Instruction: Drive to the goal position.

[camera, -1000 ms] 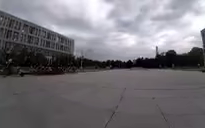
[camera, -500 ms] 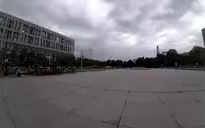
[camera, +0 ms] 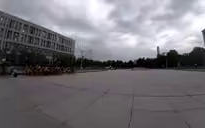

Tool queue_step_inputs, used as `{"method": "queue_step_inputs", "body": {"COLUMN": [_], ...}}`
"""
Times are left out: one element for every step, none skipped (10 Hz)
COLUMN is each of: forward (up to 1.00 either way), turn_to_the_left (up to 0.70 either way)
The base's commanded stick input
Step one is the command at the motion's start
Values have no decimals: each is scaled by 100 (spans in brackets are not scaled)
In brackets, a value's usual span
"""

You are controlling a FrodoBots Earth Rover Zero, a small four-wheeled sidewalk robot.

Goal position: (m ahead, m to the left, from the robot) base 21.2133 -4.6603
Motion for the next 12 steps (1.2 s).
{"method": "queue_step_inputs", "body": {"forward": [70,70,70,70,70,70,70,70,70,70,70,70], "turn_to_the_left": [0,-11,-25,-35,-35,-35,-19,-3,0,0,0,0]}}
